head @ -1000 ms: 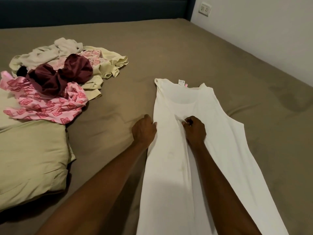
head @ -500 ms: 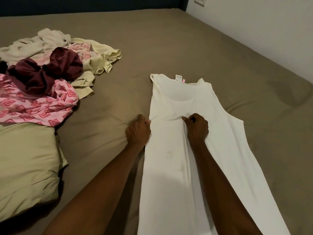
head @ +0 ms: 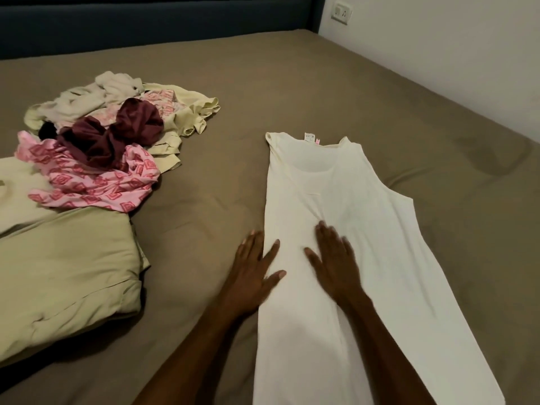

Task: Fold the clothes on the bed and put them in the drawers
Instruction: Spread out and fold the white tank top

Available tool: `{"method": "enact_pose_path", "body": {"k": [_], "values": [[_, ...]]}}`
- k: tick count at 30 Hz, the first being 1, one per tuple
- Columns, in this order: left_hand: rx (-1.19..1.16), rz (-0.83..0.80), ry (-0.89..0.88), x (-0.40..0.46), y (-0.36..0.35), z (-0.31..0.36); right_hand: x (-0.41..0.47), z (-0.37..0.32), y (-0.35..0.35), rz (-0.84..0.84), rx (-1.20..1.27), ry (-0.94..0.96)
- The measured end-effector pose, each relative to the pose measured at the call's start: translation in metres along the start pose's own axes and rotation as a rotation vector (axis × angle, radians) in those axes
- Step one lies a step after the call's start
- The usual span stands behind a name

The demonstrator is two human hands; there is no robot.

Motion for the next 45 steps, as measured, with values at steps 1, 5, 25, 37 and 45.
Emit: {"method": "enact_pose_path", "body": {"k": [1, 5, 25, 37, 45], "values": [[0.085, 0.013, -0.028, -0.012, -0.002, 0.003, -0.002, 0.01, 0.005, -0.011, 0.031, -0.063], [0.071, 0.007, 0.009, -0.026, 0.0, 0.004, -0.01, 0.006, 0.036, 0.048, 0.089, -0.105], [0.443, -0.434, -0.183, -0.22, 0.028, 0.091, -0.251, 0.038, 0.039, 0.097, 0.034, -0.24], [-0.019, 0.222, -0.248, -0.185, 0.019, 0.18, -0.339, 0.183, 0.113, 0.306, 0.148, -0.845], [-1.181, -0.546, 0.65, -0.134, -0.05, 0.283, -0.307, 0.14, 0.157, 0.125, 0.996, -0.552]]}}
Point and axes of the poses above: each hand's wrist, its own x-axis towards the middle knuckle, its own y-axis out of the back of the hand, z = x × y, the point moved 5 cm from there along x, towards the middle knuckle, and after that the axes turned 1 degree about -y, right-handed, at the moved point
